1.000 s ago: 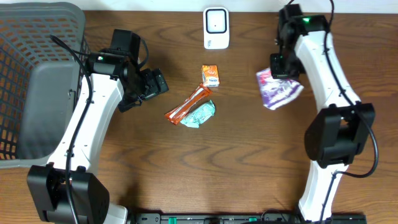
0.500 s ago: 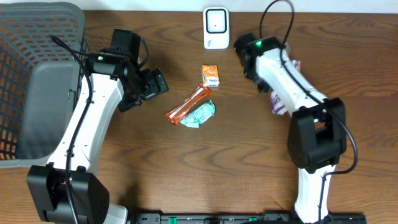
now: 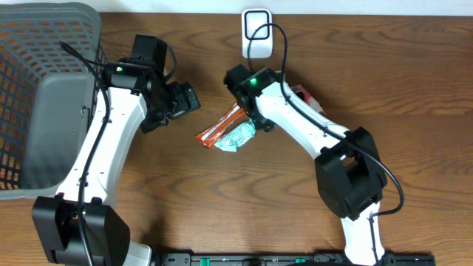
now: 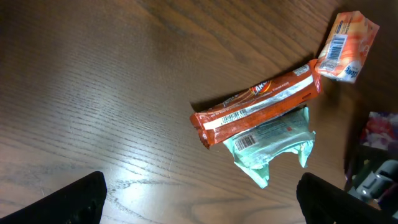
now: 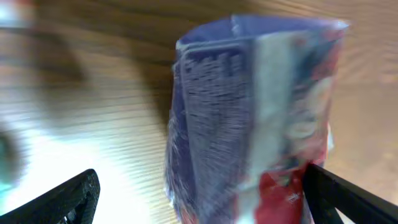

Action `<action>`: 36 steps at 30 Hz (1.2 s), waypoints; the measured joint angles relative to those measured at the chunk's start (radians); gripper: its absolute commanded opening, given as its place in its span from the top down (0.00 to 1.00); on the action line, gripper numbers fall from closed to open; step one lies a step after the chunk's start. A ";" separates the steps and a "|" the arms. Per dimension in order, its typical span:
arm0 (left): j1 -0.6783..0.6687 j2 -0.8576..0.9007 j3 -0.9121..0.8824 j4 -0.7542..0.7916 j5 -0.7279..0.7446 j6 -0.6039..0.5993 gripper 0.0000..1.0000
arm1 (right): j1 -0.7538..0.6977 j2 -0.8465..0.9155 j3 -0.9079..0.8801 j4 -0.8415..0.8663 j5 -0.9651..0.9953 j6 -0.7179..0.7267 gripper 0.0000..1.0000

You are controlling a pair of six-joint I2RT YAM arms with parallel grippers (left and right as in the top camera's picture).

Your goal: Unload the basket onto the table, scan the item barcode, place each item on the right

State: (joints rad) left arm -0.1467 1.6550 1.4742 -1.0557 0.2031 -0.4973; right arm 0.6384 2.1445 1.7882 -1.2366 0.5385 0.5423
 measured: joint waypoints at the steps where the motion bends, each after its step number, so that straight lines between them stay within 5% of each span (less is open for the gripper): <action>1: 0.000 0.000 0.000 0.000 0.000 0.000 0.02 | 0.000 0.000 0.024 -0.002 -0.022 -0.010 0.01; 15: 0.000 0.000 0.000 0.000 0.000 0.000 0.02 | -0.206 -0.003 0.369 -0.145 -0.414 -0.249 0.02; 22: 0.000 0.000 0.000 0.000 0.000 0.000 0.02 | -0.412 -0.003 0.224 -0.122 -0.751 -0.442 0.06; 29: 0.000 0.000 0.000 0.000 0.000 0.000 0.02 | -0.466 -0.003 -0.060 0.051 -0.998 -0.534 0.07; 34: 0.000 0.000 0.000 0.000 0.000 0.000 0.02 | -0.465 -0.003 -0.217 0.169 -1.109 -0.566 0.27; 36: 0.000 0.000 0.000 0.000 0.000 0.000 0.02 | -0.465 -0.003 -0.262 0.217 -1.128 -0.566 0.46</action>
State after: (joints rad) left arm -0.1467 1.6550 1.4742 -1.0557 0.2028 -0.4973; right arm 0.1738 2.1418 1.5261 -1.0199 -0.5896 -0.0235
